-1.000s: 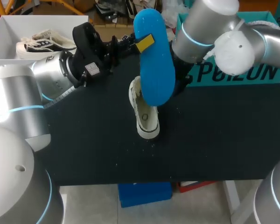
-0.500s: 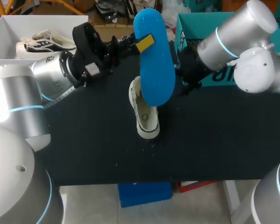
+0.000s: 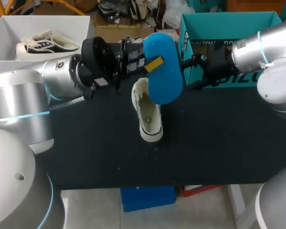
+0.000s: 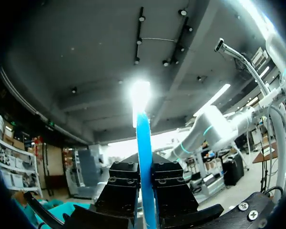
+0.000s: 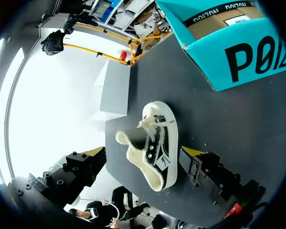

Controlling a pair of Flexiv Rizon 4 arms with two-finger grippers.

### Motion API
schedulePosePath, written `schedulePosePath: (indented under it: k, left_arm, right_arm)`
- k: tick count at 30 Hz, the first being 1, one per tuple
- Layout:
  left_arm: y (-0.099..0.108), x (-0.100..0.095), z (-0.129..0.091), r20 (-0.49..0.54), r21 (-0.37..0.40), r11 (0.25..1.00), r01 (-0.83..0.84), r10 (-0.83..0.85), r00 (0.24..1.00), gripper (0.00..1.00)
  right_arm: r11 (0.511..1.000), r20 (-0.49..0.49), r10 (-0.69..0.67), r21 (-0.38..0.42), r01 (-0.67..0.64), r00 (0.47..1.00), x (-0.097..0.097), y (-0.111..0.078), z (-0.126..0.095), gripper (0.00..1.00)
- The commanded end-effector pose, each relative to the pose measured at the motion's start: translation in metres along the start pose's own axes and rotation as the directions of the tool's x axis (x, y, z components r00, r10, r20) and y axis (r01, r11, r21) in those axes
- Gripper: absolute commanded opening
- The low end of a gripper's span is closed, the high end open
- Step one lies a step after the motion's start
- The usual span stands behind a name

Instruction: Take the shoe out of the shoebox, open the shoe tongue, remove and reinsert the insole, then place the shoe into the shoebox

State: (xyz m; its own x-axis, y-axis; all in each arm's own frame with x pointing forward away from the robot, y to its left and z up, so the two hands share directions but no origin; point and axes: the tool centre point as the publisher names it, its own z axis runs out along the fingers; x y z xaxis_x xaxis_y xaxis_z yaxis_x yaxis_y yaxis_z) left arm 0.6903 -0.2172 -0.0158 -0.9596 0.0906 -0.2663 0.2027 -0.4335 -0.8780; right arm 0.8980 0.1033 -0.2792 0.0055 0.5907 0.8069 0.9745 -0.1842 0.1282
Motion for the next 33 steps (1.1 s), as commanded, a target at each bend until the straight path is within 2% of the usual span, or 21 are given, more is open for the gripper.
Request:
schedulePosePath:
  k: [1, 13, 14, 17, 18, 19, 20, 22, 23, 25, 27, 28, 31, 33]
  left_arm:
    - [0.015, -0.005, -0.007, -0.108, 0.042, 0.999, -0.015, 0.019, 0.994, 0.0]
    - [0.015, -0.005, -0.007, -0.108, 0.042, 0.999, -0.015, 0.019, 0.994, 0.0]
    - [0.003, 0.004, 0.006, -0.195, 0.002, 0.99, -0.138, 0.136, 0.971, 0.0]
    - [-0.006, 0.026, 0.018, -0.331, 0.0, 0.923, -0.385, 0.363, 0.871, 0.0]
    - [-0.004, 0.03, 0.015, -0.33, 0.018, 0.901, -0.433, 0.414, 0.848, 0.0]
    - [-0.001, 0.039, 0.014, -0.374, 0.004, 0.863, -0.505, 0.47, 0.8, 0.0]
    - [0.004, 0.046, 0.01, -0.368, 0.014, 0.852, -0.523, 0.491, 0.79, 0.0]
    - [0.014, 0.06, 0.003, -0.404, -0.026, 0.8, -0.6, 0.54, 0.738, 0.0]
    - [0.018, 0.065, -0.003, -0.386, -0.03, 0.783, -0.621, 0.564, 0.73, 0.0]
    - [0.027, 0.078, -0.013, -0.416, -0.086, 0.717, -0.692, 0.605, 0.679, 0.0]
    - [0.039, 0.084, -0.024, -0.406, -0.105, 0.703, -0.703, 0.615, 0.676, 0.0]
    - [0.047, 0.087, -0.03, -0.422, -0.141, 0.685, -0.715, 0.612, 0.669, 0.0]
    - [0.074, 0.092, -0.051, -0.404, -0.197, 0.703, -0.683, 0.577, 0.71, 0.0]
    - [0.074, 0.092, -0.051, -0.404, -0.197, 0.703, -0.683, 0.577, 0.71, 0.0]
  right_arm:
    - [1.0, -0.194, -0.003, -0.008, 0.001, 0.981, -0.006, -0.007, -0.003, 1.0]
    - [1.0, -0.194, -0.003, -0.008, 0.001, 0.981, -0.006, -0.007, -0.003, 1.0]
    - [1.0, -0.194, -0.003, -0.008, 0.001, 0.981, -0.006, -0.007, -0.003, 1.0]
    - [1.0, -0.194, -0.003, -0.008, 0.001, 0.981, -0.006, -0.007, -0.003, 1.0]
    - [1.0, -0.194, -0.003, -0.008, 0.001, 0.981, -0.006, -0.007, -0.003, 1.0]
    - [1.0, -0.194, -0.003, -0.008, 0.001, 0.981, -0.006, -0.007, -0.003, 1.0]
    - [1.0, -0.194, -0.003, -0.008, 0.001, 0.981, -0.006, -0.007, -0.003, 1.0]
    - [1.0, -0.194, -0.003, -0.008, 0.001, 0.981, -0.006, -0.007, -0.003, 1.0]
    - [1.0, -0.194, -0.003, -0.008, 0.001, 0.981, -0.006, -0.007, -0.003, 1.0]
    - [1.0, -0.194, -0.003, -0.008, 0.001, 0.981, -0.006, -0.007, -0.003, 1.0]
    - [1.0, -0.194, -0.003, -0.008, 0.001, 0.981, -0.006, -0.007, -0.003, 1.0]
    - [1.0, -0.194, -0.003, -0.008, 0.001, 0.981, -0.006, -0.007, -0.003, 1.0]
    - [1.0, -0.194, -0.003, -0.008, 0.001, 0.981, -0.006, -0.007, -0.003, 1.0]
    - [1.0, -0.194, -0.003, -0.008, 0.001, 0.981, -0.006, -0.007, -0.003, 1.0]
